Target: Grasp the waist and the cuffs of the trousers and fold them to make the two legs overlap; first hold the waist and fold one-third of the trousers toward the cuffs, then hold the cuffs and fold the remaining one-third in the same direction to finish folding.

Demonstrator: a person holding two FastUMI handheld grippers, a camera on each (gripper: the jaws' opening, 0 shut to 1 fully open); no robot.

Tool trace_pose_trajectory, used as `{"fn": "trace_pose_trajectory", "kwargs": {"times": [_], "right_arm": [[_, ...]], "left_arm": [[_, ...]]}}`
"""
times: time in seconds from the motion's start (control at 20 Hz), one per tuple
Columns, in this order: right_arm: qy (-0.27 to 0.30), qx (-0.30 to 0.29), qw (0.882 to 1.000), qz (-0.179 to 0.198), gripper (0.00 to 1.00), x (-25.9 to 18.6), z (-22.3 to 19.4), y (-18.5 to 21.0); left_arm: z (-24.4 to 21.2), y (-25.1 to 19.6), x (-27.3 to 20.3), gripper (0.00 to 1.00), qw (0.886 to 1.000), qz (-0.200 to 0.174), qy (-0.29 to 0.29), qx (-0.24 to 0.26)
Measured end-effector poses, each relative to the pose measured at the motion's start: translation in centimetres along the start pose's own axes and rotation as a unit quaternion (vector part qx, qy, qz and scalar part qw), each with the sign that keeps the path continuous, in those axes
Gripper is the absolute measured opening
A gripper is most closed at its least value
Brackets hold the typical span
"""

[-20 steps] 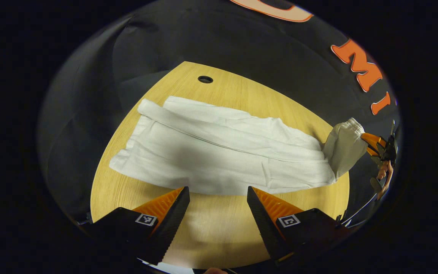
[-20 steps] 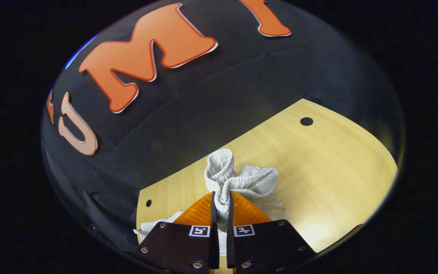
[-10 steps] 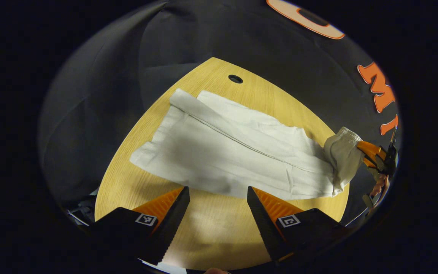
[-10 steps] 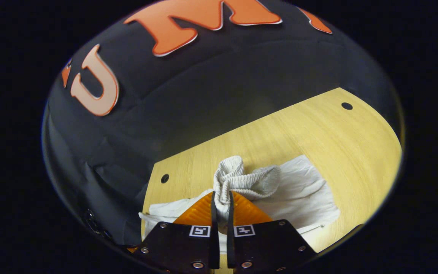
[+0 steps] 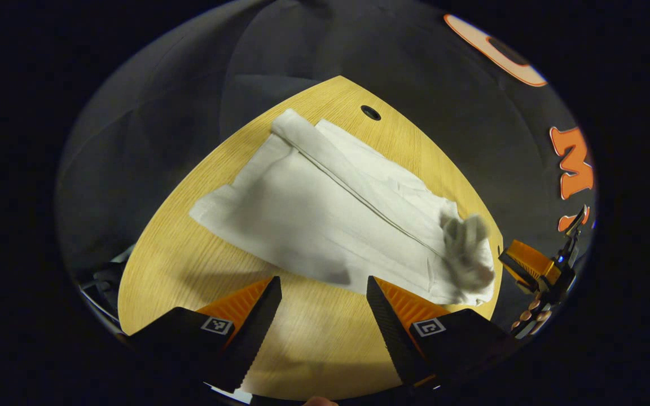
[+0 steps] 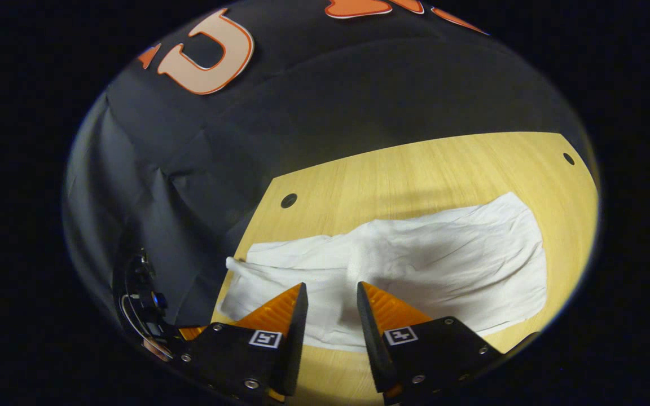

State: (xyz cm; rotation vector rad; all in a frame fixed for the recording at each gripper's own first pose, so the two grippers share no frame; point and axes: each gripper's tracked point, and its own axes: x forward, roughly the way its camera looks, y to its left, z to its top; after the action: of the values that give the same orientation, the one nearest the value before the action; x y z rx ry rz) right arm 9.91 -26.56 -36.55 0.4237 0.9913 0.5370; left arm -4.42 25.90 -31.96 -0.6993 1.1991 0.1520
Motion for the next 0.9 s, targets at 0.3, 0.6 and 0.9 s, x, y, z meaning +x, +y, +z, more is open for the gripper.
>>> {"fn": "trace_pose_trajectory", "kwargs": {"times": [0.3,0.6,0.9], "right_arm": [[-0.025,-0.007,0.999,-0.023,0.73,-3.0,2.9,-2.9],[-0.061,0.017,0.997,-0.052,0.87,-6.7,4.9,-6.3],[-0.1,0.052,0.989,-0.095,0.87,-11.9,5.6,-11.0]], "left_arm": [[-0.4,0.2,0.8,0.99,0.993,-0.05,-0.011,-0.107],[1.5,0.8,1.6,0.95,0.974,-0.102,-0.054,-0.197],[6.5,1.4,2.8,0.89,0.952,-0.133,-0.107,-0.253]]}}
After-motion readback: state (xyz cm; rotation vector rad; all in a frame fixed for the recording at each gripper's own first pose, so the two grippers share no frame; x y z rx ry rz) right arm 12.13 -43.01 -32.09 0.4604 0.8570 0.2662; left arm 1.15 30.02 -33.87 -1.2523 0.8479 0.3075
